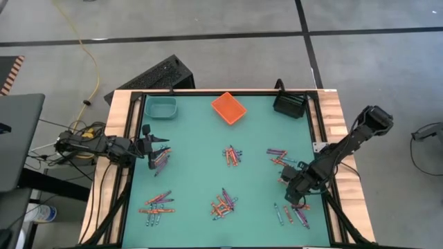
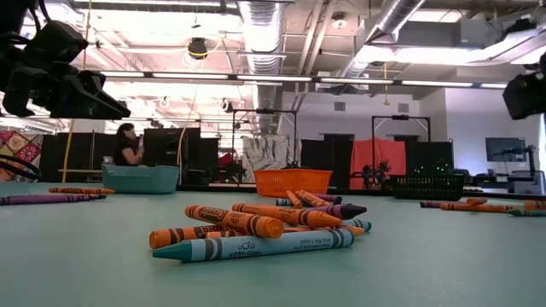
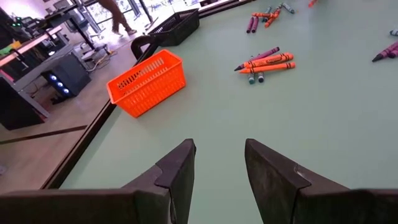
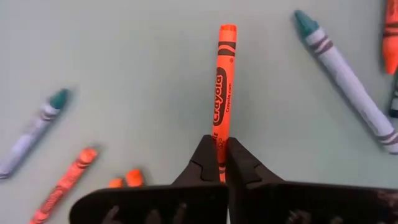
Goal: Sort crayons
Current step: Put the orange crayon into the orange bin
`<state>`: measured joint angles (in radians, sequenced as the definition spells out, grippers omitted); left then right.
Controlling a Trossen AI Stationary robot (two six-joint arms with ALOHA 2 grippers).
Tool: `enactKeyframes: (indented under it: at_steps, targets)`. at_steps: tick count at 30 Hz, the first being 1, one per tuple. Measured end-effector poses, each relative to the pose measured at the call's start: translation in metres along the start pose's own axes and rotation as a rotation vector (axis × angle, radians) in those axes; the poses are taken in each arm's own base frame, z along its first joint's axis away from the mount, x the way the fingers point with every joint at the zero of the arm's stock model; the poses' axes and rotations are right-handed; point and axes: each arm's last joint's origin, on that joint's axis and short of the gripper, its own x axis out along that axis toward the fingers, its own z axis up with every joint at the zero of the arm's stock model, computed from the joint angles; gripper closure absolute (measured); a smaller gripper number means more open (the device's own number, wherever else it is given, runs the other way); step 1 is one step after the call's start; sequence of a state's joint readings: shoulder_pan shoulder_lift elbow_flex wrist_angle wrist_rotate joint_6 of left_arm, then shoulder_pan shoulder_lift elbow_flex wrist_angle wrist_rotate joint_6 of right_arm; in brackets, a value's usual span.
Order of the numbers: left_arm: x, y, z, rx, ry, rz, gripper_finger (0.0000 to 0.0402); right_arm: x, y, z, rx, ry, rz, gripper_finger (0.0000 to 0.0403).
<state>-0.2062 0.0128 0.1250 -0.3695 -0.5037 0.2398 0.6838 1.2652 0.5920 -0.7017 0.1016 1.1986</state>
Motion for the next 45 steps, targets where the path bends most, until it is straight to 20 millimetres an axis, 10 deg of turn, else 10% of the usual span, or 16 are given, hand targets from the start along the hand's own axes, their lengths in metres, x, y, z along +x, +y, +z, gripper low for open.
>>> enactKeyframes:
  at_steps: [9,20,45]
  targets:
    - [0.000,0.000,0.000,0.000,0.000,0.000,0.0269,-0.029,0.016,0.022,-0.088,-0.178,0.083,0.0402]
    - [0.000,0.000,0.000,0.000,0.000,0.000,0.0269,-0.063,0.022,0.098,-0.322,-0.578,0.077,0.0403]
    - [0.000,0.000,0.000,0.000,0.000,-0.001,0.0269,-0.087,-0.082,0.234,-0.280,-1.162,0.054,0.0403]
